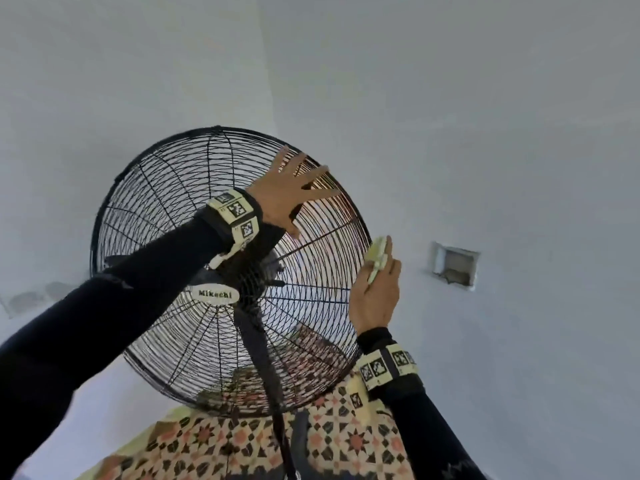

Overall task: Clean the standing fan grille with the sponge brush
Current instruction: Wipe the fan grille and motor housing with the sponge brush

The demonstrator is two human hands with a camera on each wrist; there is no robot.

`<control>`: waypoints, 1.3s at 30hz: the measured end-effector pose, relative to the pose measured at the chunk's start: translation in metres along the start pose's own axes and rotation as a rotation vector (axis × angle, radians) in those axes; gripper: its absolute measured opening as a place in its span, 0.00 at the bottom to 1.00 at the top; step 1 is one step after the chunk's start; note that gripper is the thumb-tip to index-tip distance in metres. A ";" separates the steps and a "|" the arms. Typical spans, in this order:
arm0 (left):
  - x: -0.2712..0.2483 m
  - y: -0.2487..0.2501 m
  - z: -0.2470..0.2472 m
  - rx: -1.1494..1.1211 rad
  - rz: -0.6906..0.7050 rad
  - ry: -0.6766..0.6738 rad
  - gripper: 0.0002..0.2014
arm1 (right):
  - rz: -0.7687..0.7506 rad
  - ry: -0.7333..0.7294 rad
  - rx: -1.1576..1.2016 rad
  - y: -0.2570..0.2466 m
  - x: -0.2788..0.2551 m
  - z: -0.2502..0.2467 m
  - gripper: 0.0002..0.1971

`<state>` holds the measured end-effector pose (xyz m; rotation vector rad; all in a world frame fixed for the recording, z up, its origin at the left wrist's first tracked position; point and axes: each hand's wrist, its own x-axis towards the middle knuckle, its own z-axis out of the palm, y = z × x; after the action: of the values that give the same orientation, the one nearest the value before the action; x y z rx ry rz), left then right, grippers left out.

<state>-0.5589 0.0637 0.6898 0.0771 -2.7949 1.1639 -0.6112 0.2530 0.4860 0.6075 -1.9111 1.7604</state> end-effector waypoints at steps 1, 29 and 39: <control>0.001 -0.006 0.000 -0.020 -0.008 -0.005 0.61 | 0.016 0.047 0.037 0.000 -0.003 0.001 0.31; 0.087 -0.033 0.032 0.027 -0.257 -0.132 0.57 | 0.737 0.047 0.568 0.020 0.222 0.108 0.26; 0.106 -0.029 0.039 0.042 -0.316 -0.193 0.56 | 0.712 -0.108 0.685 0.019 0.233 0.108 0.16</control>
<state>-0.6652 0.0151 0.6966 0.6420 -2.7758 1.1893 -0.8122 0.1448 0.6062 0.2283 -1.6683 2.9379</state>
